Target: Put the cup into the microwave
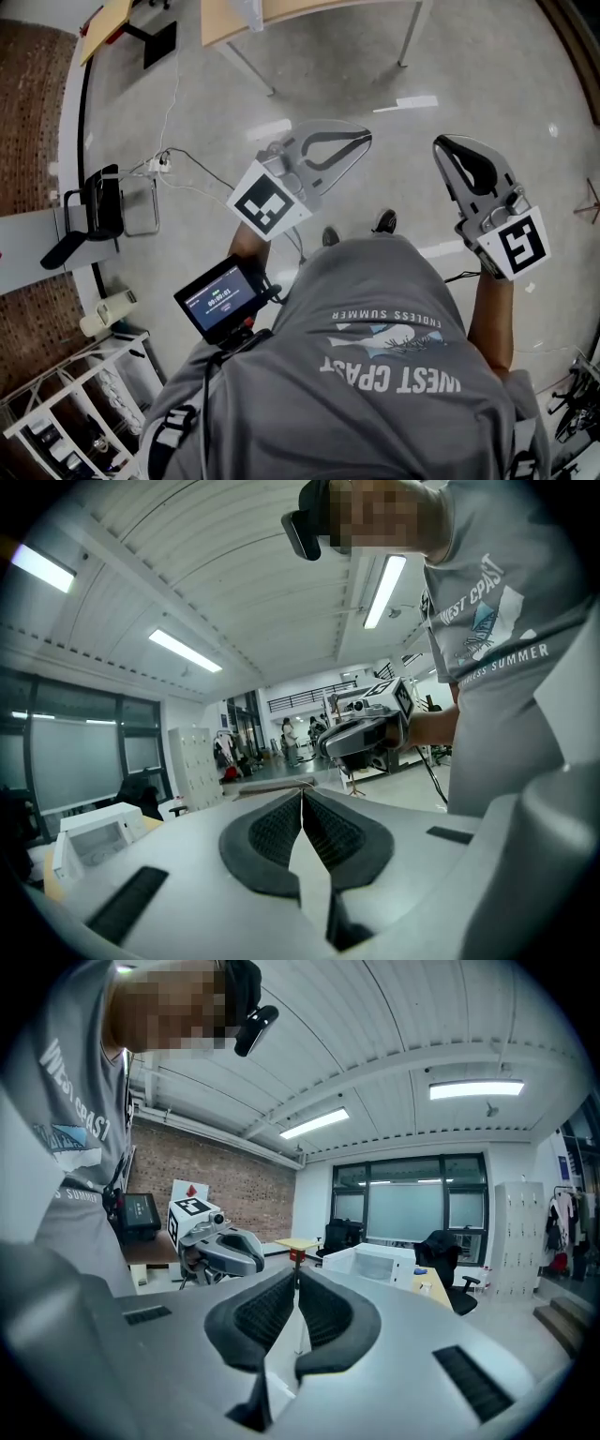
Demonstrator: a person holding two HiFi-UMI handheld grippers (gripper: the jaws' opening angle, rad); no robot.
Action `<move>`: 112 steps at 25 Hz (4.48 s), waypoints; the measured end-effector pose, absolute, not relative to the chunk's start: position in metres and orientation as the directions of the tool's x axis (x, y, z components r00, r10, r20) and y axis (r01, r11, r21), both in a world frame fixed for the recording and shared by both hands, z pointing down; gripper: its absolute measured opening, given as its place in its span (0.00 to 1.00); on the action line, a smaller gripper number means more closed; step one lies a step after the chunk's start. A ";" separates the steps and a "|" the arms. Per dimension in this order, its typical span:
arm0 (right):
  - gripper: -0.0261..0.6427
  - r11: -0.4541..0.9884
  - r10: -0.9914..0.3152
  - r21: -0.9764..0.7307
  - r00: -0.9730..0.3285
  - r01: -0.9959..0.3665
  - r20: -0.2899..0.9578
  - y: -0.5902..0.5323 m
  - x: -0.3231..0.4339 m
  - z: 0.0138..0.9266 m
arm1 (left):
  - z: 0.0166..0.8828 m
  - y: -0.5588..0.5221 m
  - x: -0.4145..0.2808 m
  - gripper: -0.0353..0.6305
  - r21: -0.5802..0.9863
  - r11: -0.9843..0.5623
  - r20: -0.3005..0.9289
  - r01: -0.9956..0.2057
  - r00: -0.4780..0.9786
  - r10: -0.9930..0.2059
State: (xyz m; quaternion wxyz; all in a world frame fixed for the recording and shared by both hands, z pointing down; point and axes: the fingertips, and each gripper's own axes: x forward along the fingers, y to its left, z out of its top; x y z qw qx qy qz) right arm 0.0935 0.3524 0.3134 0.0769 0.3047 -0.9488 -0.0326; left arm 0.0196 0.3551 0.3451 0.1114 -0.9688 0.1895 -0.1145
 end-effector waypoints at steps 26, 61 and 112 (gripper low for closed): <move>0.07 0.790 -0.605 0.062 -0.758 -0.610 0.244 0.221 0.213 0.346 | 0.364 0.217 0.139 0.09 -0.110 -0.938 0.140 -0.328 0.929 -0.341; 0.07 0.674 -0.720 0.153 -0.597 -0.723 0.353 0.028 0.043 0.324 | 0.333 -0.008 -0.019 0.09 -0.120 -0.980 -0.050 -0.161 0.987 -0.156; 0.07 0.693 -0.512 -0.139 -0.619 -0.708 0.596 -0.570 0.128 0.628 | 0.435 -0.309 -0.036 0.09 0.040 -0.645 0.353 -0.763 0.614 -0.706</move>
